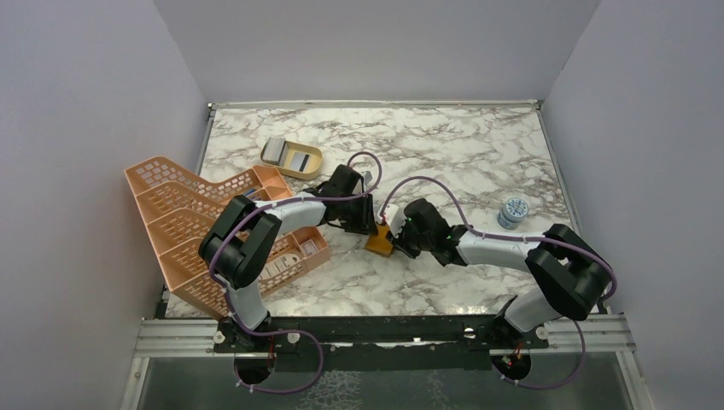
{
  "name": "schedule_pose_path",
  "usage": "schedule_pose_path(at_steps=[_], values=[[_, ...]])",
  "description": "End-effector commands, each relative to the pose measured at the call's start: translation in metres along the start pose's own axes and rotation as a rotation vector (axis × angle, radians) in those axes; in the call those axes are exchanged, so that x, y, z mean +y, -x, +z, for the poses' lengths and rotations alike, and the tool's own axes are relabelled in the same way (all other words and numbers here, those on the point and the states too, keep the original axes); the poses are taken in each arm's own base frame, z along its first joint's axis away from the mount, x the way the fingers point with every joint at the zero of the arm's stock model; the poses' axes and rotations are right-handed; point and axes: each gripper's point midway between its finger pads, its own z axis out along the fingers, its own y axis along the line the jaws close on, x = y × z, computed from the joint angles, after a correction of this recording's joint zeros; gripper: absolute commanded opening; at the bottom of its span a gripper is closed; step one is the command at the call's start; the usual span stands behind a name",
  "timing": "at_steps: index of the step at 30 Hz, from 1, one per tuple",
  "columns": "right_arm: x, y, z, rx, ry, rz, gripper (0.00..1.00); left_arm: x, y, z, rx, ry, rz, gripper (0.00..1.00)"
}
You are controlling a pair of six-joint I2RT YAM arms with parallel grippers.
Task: Put the credit cards into the card holder
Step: Close the card holder at the center of the board.
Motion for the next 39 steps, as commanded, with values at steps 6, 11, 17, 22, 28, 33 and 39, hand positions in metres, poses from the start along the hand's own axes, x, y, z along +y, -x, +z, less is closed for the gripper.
schedule_pose_path(at_steps=[6,11,17,22,28,33,39], values=[[-0.009,0.020,-0.001,-0.069,-0.032,-0.037,0.07,-0.003,0.006,-0.005,-0.006,0.012,0.019,0.36],[-0.016,0.041,-0.012,-0.173,-0.070,-0.065,0.01,0.007,0.003,-0.006,-0.013,0.059,0.016,0.36],[-0.022,0.056,-0.016,-0.250,-0.103,-0.092,0.01,0.014,0.004,-0.006,-0.028,0.092,0.019,0.37],[-0.024,0.060,-0.020,-0.288,-0.127,-0.073,0.01,0.019,0.004,-0.003,-0.025,0.110,0.025,0.37],[-0.042,0.058,-0.022,-0.273,-0.233,0.000,0.01,0.025,0.002,0.002,-0.010,0.127,0.028,0.37],[-0.053,0.060,-0.025,-0.280,-0.297,0.031,0.01,0.027,0.002,0.002,-0.015,0.139,0.027,0.38],[-0.050,0.073,-0.031,-0.346,-0.282,0.134,0.01,0.029,0.008,-0.002,-0.037,0.169,0.035,0.39]])
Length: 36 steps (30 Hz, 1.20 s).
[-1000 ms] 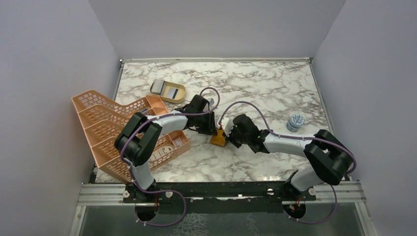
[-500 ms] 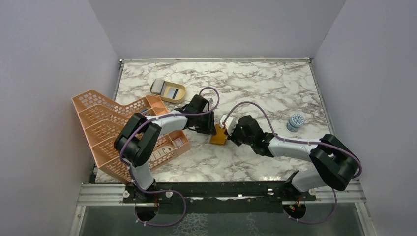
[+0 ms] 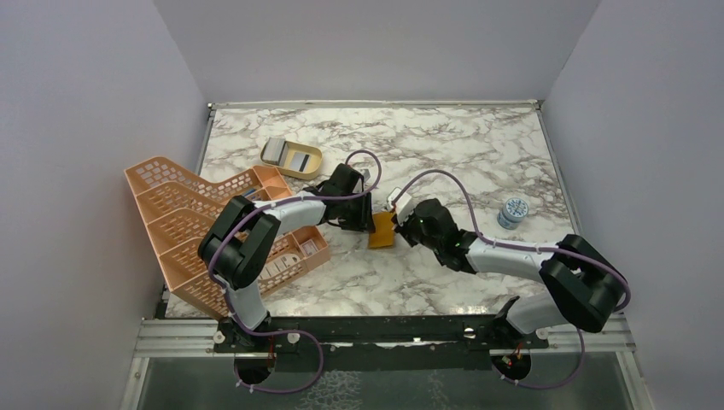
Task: Put the credit cards into the card holder
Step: Close the card holder at the center of the board.
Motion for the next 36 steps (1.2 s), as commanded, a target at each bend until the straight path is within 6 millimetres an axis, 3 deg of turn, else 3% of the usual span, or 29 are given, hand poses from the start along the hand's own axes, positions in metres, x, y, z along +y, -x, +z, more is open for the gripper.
schedule_pose_path(at_steps=[1,4,11,19,26,36], values=[[-0.006,0.036,-0.002,-0.126,-0.032,0.118,0.01,0.017,0.001,0.001,-0.002,0.095,0.020,0.40],[0.001,0.037,0.000,-0.136,-0.012,0.205,0.01,0.017,0.004,-0.001,-0.011,0.101,0.021,0.40],[-0.019,0.034,-0.010,-0.184,-0.146,0.336,0.01,0.014,0.003,0.000,-0.002,0.082,0.017,0.40],[-0.025,0.035,-0.022,-0.254,-0.187,0.446,0.01,0.007,0.006,0.002,0.005,0.056,0.010,0.40],[-0.014,0.039,-0.019,-0.308,-0.129,0.482,0.01,-0.019,0.016,-0.006,-0.023,-0.022,0.008,0.41],[-0.015,0.038,-0.020,-0.366,-0.141,0.597,0.01,-0.048,0.013,-0.011,-0.027,-0.112,0.009,0.42]])
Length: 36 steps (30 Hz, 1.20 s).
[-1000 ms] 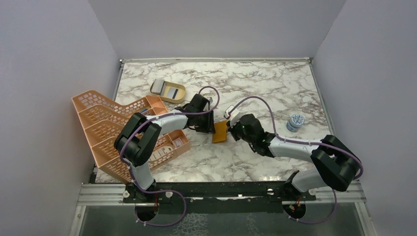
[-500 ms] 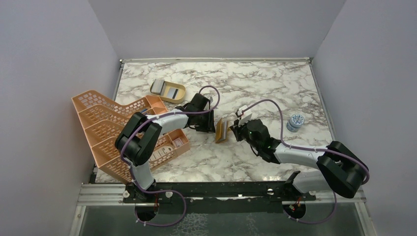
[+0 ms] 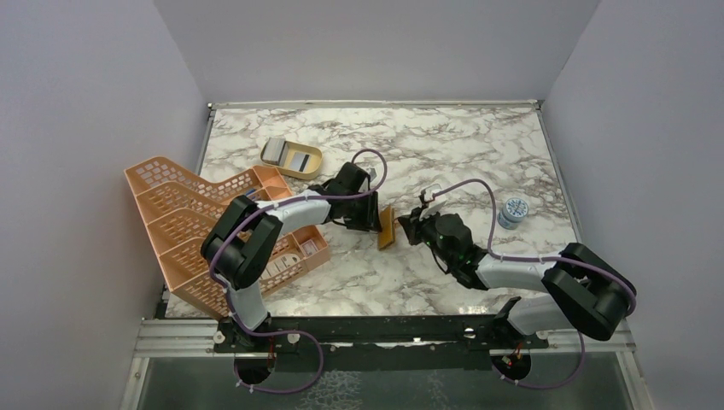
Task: Put the credit cards into the card holder
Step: Close the card holder at the center of the board.
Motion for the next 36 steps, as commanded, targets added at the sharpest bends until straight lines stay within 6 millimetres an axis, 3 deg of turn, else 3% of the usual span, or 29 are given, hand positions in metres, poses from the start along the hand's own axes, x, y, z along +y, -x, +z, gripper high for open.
schedule_pose_path(at_steps=[1,18,27,36], values=[[0.002,0.015,0.002,-0.085,-0.005,0.101,0.01,-0.031,0.012,-0.010,-0.041,-0.089,0.019,0.42],[-0.010,0.008,-0.004,-0.101,-0.085,0.272,0.01,-0.023,0.006,0.013,-0.010,-0.038,0.035,0.41],[-0.008,0.006,-0.005,-0.108,-0.076,0.297,0.01,-0.047,0.022,0.002,-0.053,-0.089,0.055,0.41],[-0.008,0.009,-0.007,-0.126,-0.074,0.319,0.01,-0.051,0.041,0.001,-0.103,-0.059,0.065,0.41]])
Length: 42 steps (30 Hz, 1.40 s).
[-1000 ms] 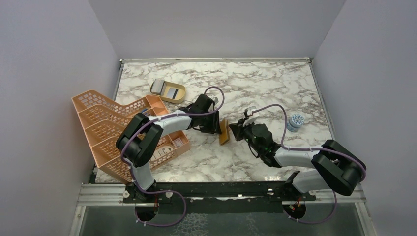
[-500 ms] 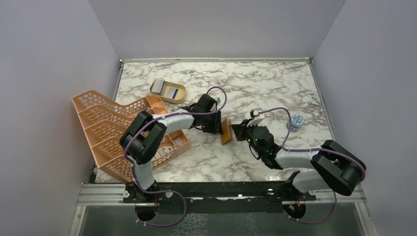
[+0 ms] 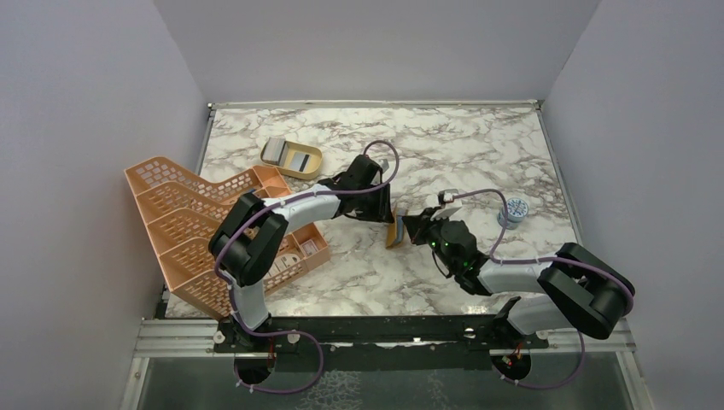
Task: Put the credit cards into the card holder
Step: Close the card holder at the center of the board.
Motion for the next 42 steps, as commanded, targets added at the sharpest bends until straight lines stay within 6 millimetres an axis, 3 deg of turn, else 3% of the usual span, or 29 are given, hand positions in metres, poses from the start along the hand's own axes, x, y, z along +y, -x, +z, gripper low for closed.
schedule_pose_path(at_steps=[1,7,17,21,23,28,33,38,42], values=[[0.002,0.006,0.000,-0.037,0.007,0.039,0.01,-0.016,0.022,-0.001,-0.062,-0.021,0.024,0.41],[0.002,0.008,-0.001,-0.063,0.014,0.060,0.01,-0.016,0.012,0.014,-0.020,-0.020,0.026,0.39],[-0.003,0.019,-0.012,-0.149,0.022,0.089,0.01,-0.013,0.006,0.018,-0.009,-0.005,0.033,0.39],[0.015,0.019,-0.010,-0.139,0.129,-0.025,0.02,-0.016,0.003,0.017,-0.004,-0.012,0.034,0.39],[0.025,0.012,-0.011,-0.099,0.193,-0.081,0.12,-0.019,0.003,0.016,-0.006,-0.018,0.038,0.39],[0.007,-0.011,-0.022,0.033,0.117,-0.097,0.29,-0.023,-0.002,0.012,-0.004,-0.025,0.042,0.39],[-0.007,-0.006,-0.036,0.116,0.004,-0.094,0.41,-0.033,-0.010,0.011,0.014,-0.063,0.041,0.39],[-0.019,-0.010,-0.061,0.193,-0.099,0.038,0.44,-0.058,-0.024,0.011,0.033,-0.134,0.049,0.39],[-0.035,-0.010,-0.082,0.230,-0.240,0.175,0.44,-0.066,-0.036,0.015,0.043,-0.141,0.062,0.39]])
